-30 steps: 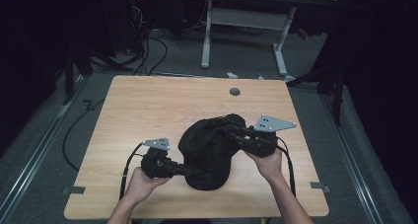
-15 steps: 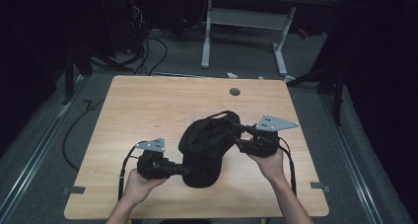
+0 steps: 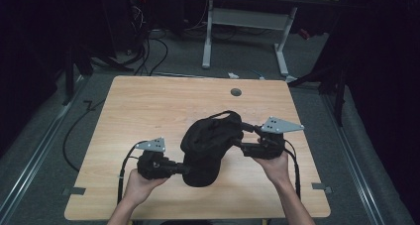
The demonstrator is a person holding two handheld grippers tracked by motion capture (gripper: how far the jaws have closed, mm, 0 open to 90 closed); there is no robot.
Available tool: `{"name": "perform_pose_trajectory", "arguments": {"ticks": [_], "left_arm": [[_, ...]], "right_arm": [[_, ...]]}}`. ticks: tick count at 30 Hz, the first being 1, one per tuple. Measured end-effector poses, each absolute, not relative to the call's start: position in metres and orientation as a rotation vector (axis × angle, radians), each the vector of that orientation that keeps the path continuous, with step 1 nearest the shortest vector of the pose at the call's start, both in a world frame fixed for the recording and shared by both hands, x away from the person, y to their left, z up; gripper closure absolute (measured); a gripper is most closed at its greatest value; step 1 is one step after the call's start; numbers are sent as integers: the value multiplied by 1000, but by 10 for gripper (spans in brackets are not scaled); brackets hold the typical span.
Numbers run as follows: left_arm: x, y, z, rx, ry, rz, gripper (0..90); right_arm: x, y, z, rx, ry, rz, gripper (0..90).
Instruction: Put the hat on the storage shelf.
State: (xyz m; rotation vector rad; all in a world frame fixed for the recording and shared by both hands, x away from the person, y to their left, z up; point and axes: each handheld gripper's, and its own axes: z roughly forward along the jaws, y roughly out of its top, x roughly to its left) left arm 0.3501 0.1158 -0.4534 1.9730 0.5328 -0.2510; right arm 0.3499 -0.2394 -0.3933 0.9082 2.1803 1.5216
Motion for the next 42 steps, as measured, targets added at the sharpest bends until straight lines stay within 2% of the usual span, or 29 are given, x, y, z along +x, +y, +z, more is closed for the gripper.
{"name": "perform_pose_trajectory", "arguments": {"ticks": [11, 31, 42], "left_arm": [[351, 130, -447, 1900, 588, -178, 867], [354, 139, -443, 1844, 685, -13, 867], [364, 136, -430, 1811, 710, 62, 867]], "right_arm": [[349, -256, -413, 1030, 2183, 1469, 341], [348, -279, -501, 1371, 2143, 1140, 393], [346, -293, -524, 1473, 2056, 988, 393]]}}
